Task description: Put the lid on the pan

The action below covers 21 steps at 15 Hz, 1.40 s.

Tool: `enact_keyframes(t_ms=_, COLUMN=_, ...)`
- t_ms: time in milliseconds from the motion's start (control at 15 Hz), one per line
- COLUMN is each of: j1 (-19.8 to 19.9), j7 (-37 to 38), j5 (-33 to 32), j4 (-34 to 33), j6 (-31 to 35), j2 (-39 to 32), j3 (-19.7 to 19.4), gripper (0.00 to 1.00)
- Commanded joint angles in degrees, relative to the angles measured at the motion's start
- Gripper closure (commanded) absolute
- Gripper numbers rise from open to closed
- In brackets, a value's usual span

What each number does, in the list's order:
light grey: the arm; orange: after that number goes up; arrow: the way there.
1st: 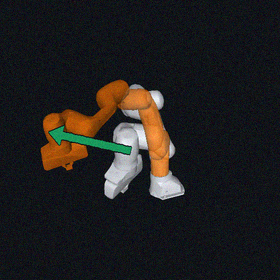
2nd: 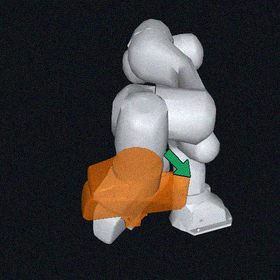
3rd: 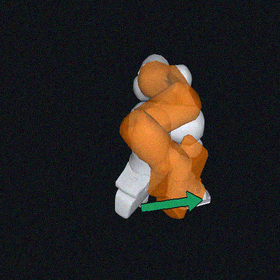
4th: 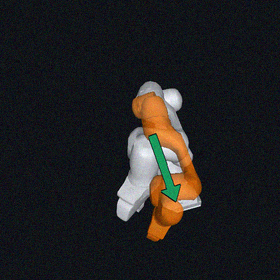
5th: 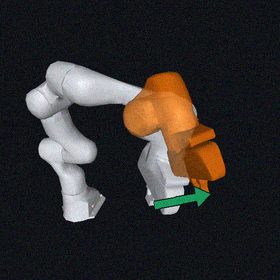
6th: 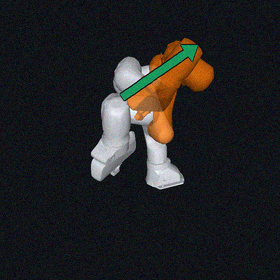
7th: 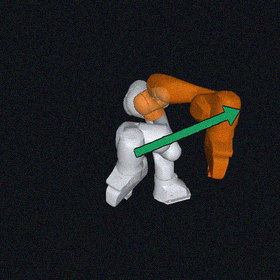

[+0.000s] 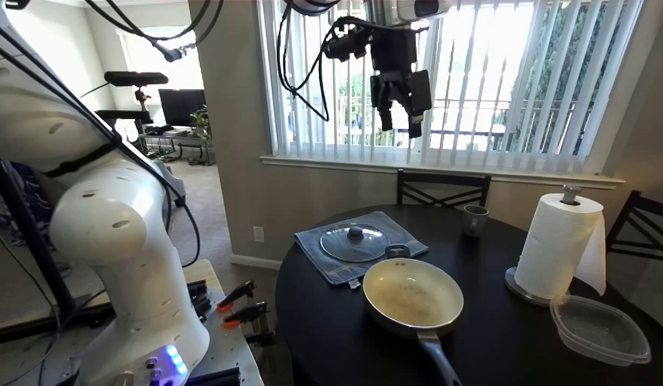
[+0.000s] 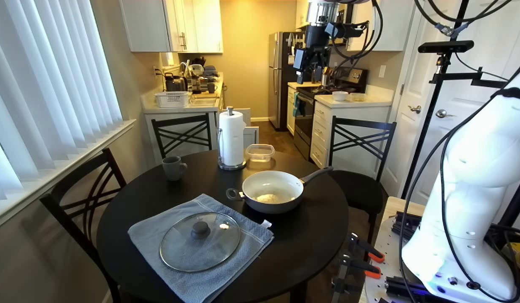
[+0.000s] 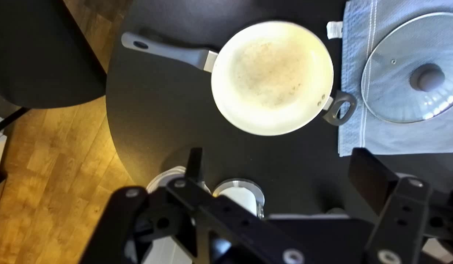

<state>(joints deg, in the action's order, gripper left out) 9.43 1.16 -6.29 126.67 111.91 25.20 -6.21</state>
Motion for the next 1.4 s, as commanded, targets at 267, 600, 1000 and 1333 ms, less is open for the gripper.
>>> enact_keyframes(t_ms=267, j1=-5.9, j7=1.0, j5=-3.6, j4=-5.6, j6=12.5, j2=-13.4, j3=7.2, gripper=0.00)
enact_keyframes(t_ms=600, j1=-11.5, j7=-1.8, j5=-3.0, j4=-7.7, j6=10.8, j2=-22.2, j3=10.6, gripper=0.00)
enact_keyframes(t_ms=1000, j1=-15.1, j7=-7.0, j5=-4.1, j4=-10.2, j6=6.9, j2=-27.8, j3=12.4, gripper=0.00)
enact_keyframes(t_ms=1333, j1=-15.3, j7=-3.6, j5=-3.1, j4=-8.4, j6=9.0, j2=-27.2, j3=12.1, gripper=0.00)
